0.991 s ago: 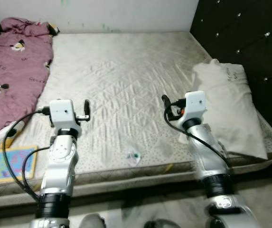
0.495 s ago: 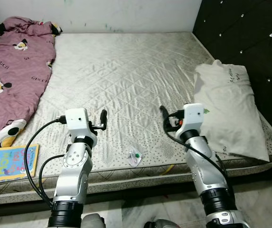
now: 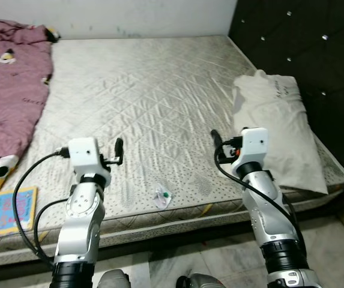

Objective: Clean up the room

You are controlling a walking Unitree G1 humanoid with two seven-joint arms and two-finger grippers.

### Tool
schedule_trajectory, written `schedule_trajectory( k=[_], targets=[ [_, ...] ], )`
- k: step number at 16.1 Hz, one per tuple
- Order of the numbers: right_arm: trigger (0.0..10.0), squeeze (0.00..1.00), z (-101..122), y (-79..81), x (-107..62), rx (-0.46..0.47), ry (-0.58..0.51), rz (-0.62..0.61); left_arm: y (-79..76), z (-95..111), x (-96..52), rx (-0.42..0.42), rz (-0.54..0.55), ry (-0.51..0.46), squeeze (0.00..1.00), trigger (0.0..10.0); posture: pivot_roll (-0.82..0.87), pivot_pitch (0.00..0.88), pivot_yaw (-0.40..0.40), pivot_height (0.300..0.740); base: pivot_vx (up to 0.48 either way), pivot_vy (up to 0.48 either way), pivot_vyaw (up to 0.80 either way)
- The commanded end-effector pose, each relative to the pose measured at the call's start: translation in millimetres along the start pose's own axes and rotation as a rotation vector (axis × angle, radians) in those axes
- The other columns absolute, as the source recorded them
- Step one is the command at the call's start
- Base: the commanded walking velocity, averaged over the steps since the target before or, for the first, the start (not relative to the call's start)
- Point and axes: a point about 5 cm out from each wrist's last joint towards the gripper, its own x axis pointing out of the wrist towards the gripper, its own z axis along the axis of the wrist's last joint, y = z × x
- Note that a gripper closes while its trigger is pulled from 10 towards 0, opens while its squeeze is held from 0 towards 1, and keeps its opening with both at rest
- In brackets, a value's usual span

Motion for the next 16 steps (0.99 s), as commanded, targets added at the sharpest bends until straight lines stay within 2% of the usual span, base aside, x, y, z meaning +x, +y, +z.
schedule_trajectory(
  k=[1, 3, 6, 11, 16],
  targets=[
    [10.0, 0.0, 1.1, -6.4, -1.8, -0.002, 0.006, -0.029, -3.9, 4.9, 0.9, -0.006, -0.012, -0.01, 0.0, 10.0, 0.03, 0.0, -0.054, 0.74, 0.0, 0.0, -0.8],
    [10.0, 0.0, 1.0, -7.3, -2.0, 0.0, 0.008, -0.033, -5.9, 6.3, 0.9, -0.003, -0.023, -0.017, 0.0, 10.0, 0.03, 0.0, -0.054, 0.74, 0.0, 0.0, -0.8],
    [10.0, 0.0, 3.7, -12.2, -7.7, 0.002, 0.004, -0.049, 2.0, 8.6, -3.7, 0.008, -0.002, -0.028, 0.0, 10.0, 0.03, 0.007, -0.049, 0.74, 0.0, 0.0, 0.0],
    [10.0, 0.0, 2.9, -11.7, -7.8, -0.003, 0.015, -0.043, 0.2, 9.4, -3.2, 0.0, -0.001, -0.024, 0.0, 10.0, 0.03, 0.025, -0.053, 0.74, 0.0, 0.0, 0.0],
    [10.0, 0.0, 4.1, -11.8, -9.1, -0.011, 0.02, -0.043, 2.1, 7.1, -3.8, -0.042, 0.017, -0.003, 0.0, 10.0, 0.03, 0.032, -0.054, 0.74, 0.0, 0.0, 0.0]
  ],
)
